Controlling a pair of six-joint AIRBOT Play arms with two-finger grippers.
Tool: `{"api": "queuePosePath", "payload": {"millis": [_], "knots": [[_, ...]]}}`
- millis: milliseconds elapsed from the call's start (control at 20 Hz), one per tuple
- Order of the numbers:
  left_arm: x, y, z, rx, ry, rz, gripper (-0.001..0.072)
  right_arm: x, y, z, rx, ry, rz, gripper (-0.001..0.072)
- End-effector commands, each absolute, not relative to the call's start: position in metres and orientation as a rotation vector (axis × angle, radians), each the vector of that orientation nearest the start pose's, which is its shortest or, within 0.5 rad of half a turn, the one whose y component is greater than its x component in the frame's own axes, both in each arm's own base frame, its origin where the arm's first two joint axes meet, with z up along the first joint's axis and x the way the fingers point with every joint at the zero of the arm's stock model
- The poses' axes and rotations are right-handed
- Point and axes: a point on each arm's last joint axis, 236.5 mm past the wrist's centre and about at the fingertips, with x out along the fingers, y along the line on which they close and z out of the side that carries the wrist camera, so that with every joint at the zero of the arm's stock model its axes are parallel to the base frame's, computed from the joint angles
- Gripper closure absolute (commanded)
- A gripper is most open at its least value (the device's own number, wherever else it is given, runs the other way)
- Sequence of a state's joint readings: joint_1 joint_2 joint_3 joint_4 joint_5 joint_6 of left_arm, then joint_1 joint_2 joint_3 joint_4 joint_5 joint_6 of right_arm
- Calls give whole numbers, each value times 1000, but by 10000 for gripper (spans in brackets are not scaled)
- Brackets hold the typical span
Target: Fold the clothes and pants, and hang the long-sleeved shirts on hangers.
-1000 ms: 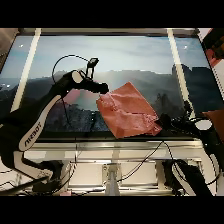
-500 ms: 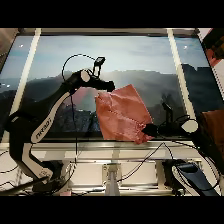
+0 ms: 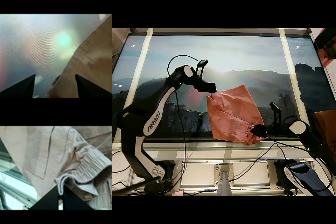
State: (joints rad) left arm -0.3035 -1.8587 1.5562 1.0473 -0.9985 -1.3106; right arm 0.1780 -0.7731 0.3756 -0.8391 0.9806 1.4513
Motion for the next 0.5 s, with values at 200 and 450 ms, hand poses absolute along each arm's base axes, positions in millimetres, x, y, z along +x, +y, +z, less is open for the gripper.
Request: {"api": "queuePosePath", "payload": {"millis": [200, 450], "knots": [[442, -286, -85, -337, 1368, -700, 202, 200, 171, -48, 558, 1337, 450, 686], [463, -295, -79, -353, 1265, -693, 691, 207, 173, -44, 586, 1306, 444, 686]]}}
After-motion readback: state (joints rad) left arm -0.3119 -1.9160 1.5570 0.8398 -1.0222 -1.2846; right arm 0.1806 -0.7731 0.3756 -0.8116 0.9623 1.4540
